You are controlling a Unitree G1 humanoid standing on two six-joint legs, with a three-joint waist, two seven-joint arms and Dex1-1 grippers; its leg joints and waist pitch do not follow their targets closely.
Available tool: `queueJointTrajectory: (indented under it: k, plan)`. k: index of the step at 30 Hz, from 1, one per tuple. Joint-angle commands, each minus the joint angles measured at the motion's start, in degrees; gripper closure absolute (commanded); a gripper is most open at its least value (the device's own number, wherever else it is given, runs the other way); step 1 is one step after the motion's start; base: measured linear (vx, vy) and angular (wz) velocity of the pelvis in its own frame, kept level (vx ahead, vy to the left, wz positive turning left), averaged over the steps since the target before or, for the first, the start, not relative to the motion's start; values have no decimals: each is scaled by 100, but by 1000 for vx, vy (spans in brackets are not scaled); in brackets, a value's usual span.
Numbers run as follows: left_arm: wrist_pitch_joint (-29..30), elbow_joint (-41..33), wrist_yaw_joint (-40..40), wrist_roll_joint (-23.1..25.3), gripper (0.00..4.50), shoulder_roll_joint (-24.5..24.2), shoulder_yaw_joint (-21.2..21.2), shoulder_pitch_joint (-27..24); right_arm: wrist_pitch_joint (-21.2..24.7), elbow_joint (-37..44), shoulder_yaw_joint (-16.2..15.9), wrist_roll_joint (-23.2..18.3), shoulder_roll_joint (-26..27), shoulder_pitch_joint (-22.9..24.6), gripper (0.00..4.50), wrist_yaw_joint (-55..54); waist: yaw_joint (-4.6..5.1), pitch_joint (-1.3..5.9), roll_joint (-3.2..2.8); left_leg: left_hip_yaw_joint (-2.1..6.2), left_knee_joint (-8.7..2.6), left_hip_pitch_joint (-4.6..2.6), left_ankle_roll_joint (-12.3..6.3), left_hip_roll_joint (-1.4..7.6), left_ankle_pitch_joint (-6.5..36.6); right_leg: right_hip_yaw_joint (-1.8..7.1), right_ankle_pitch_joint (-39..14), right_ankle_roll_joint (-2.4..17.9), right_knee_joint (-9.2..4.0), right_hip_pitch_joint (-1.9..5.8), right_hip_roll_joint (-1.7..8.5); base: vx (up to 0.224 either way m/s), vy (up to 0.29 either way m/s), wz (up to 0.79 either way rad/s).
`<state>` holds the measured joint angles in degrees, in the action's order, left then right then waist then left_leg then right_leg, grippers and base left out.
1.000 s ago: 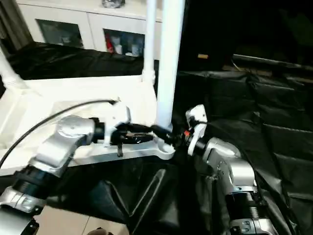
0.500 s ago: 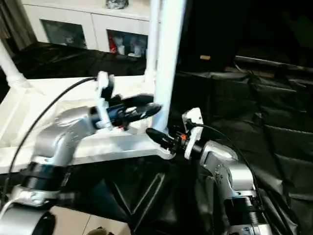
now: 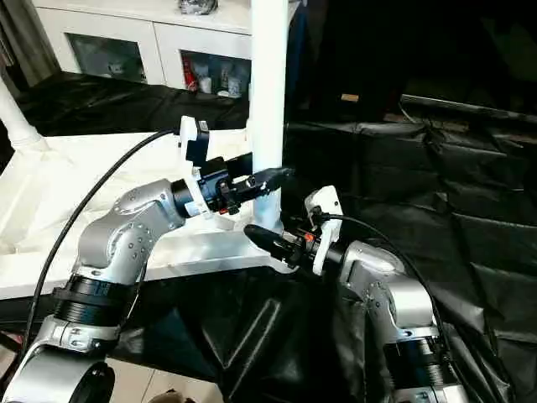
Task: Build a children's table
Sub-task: Insert table leg to table base
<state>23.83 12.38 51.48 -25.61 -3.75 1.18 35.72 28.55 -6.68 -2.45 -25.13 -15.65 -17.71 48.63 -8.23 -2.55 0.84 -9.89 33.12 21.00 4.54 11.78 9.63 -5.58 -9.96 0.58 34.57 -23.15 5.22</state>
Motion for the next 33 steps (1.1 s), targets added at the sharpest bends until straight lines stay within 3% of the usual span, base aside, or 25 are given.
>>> queueJointTrajectory:
  k: [1, 10, 11, 12, 15, 17, 18, 19, 20, 23, 25, 26, 31, 33]
  plan:
    - [-76, 83, -230, -23, 225, 52, -155, 178, 33, 226, 15, -39, -68, 21, 178, 25, -20, 361, 52, 20, -360, -20, -102, 126, 1111, 281, -1351, 792, -427, 345, 329, 0, 0, 0]
    - [205, 149, -694, -160, 260, 142, -361, 371, 187, 352, -31, -106, -169, -1, 178, 138, -36, 360, 76, 15, -349, -11, -137, 122, 1017, 278, -1304, 805, -417, 348, 334, 0, 0, 0]
    - [309, 157, -856, -106, 261, 143, -348, 418, 445, 408, 13, -273, -191, -43, 178, 155, -34, 360, 72, 14, -349, -24, -145, 123, 1035, 277, -1329, 812, -419, 343, 323, 0, 0, 0]
    - [325, 160, -883, -97, 261, 143, -346, 426, 492, 418, 22, -305, -195, -51, 122, 158, -32, 359, 75, 14, -348, -18, -154, 122, 1040, 278, -1332, 811, -419, 346, 322, 0, 0, 0]
    - [505, 206, -1143, 53, 261, 122, -287, 509, 734, 556, 147, -536, -195, -101, 108, 131, -45, 359, 77, 18, -345, -17, -145, 121, 1035, 273, -1395, 775, -427, 346, 326, 0, 0, 0]
    - [662, 274, -1361, 157, 262, 112, -251, 599, 791, 578, 308, -575, -169, -198, 96, -59, -41, 362, 102, 14, -340, -10, -146, 120, 987, 279, -1347, 745, -422, 347, 322, 0, 0, 0]
    - [855, 341, -1611, 241, 262, 114, -239, 700, 1006, 587, 588, -808, -138, -339, 93, -235, -43, 359, 96, 18, -343, -11, -132, 116, 938, 273, -1355, 721, -423, 341, 321, 0, 0, 0]
    - [919, 355, -1686, 250, 262, 118, -245, 725, 1076, 592, 669, -886, -130, -375, 93, -275, -45, 367, 101, 23, -339, -12, -132, 111, 914, 269, -1351, 713, -415, 353, 324, 0, 0, 0]
    - [1061, 403, -1825, 258, 262, 119, -267, 796, 1298, 564, 934, -1158, -96, -508, 93, -407, -43, 365, 70, 25, -339, -9, -131, 108, 920, 267, -1364, 700, -415, 352, 320, 0, 0, 0]
    - [1144, 468, -1922, 257, 262, 118, -297, 861, 1516, 515, 1135, -1371, -102, -621, 93, -522, -34, 368, 84, 14, -330, -19, -144, 86, 894, 265, -1399, 675, -428, 345, 303, 0, 0, 0]
    - [1197, 505, -1983, 253, 262, 114, -315, 906, 1682, 488, 1268, -1499, -105, -697, 93, -602, -56, 387, 68, 12, -319, -19, -106, 102, 779, 268, -1136, 761, -399, 342, 305, 0, 0, 0]
    - [1398, 604, -2157, 238, 262, 95, -374, 1009, 1983, 416, 1458, -1671, -172, -824, 93, -714, -51, 384, 59, 13, -321, -20, -101, 100, 757, 269, -1064, 792, -390, 346, 299, 0, 0, 0]
    - [1543, 648, -2288, 200, 262, 103, -430, 1074, 2187, 414, 1408, -1549, -359, -882, 93, -742, -96, 387, 73, 8, -311, -10, -71, 89, 711, 262, -1007, 807, -394, 365, 316, 0, 0, 0]
    - [1619, 601, -2323, 193, 262, 127, -417, 1065, 2238, 542, 1136, -1368, -498, -822, 93, -665, -110, 380, 94, 3, -313, -9, -45, 85, 754, 260, -1182, 731, -413, 365, 317, 0, 0, 0]
